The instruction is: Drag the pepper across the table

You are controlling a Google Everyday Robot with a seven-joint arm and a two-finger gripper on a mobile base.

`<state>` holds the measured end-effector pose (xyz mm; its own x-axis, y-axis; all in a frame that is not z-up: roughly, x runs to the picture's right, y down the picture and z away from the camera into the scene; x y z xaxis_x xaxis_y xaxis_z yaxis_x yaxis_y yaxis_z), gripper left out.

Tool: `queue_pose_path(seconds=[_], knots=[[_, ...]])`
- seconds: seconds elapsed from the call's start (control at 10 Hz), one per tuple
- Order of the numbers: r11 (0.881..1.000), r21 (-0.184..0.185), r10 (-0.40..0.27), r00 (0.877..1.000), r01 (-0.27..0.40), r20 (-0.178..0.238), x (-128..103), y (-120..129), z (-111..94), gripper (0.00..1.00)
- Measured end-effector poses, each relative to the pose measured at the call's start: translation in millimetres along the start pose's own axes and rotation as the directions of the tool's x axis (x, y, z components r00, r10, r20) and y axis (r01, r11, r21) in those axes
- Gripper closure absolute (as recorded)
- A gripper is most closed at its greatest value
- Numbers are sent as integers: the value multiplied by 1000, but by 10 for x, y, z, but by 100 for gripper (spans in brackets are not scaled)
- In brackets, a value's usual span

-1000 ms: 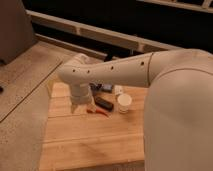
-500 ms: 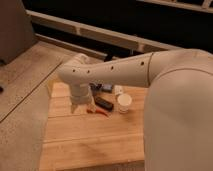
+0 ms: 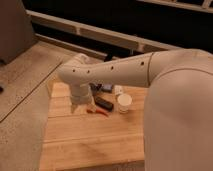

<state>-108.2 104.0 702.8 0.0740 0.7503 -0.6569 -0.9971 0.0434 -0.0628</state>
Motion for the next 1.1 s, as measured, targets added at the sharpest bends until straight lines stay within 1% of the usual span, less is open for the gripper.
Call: queue_pose_path(seconds=[0.2, 0.3, 0.4, 0.5, 0.6, 0.7, 0.8, 0.9, 1.0, 1.1], knots=[[1000, 0, -1, 1000, 1, 0, 0, 1, -1, 35], [1000, 0, -12, 1000, 12, -3, 0, 4, 1, 35], [999, 3, -41, 999, 41, -12, 10, 7, 9, 35], [994, 12, -110, 993, 110, -31, 42, 35, 16, 35], [984, 19, -174, 983, 175, -49, 71, 65, 19, 35], [961, 26, -274, 959, 277, -77, 119, 121, 12, 35], [935, 27, -351, 931, 355, -100, 158, 165, 3, 35], [878, 24, -471, 871, 479, -138, 216, 215, -23, 35], [833, 18, -544, 823, 554, -162, 251, 246, -47, 35], [782, 7, -612, 769, 624, -183, 281, 276, -79, 35]])
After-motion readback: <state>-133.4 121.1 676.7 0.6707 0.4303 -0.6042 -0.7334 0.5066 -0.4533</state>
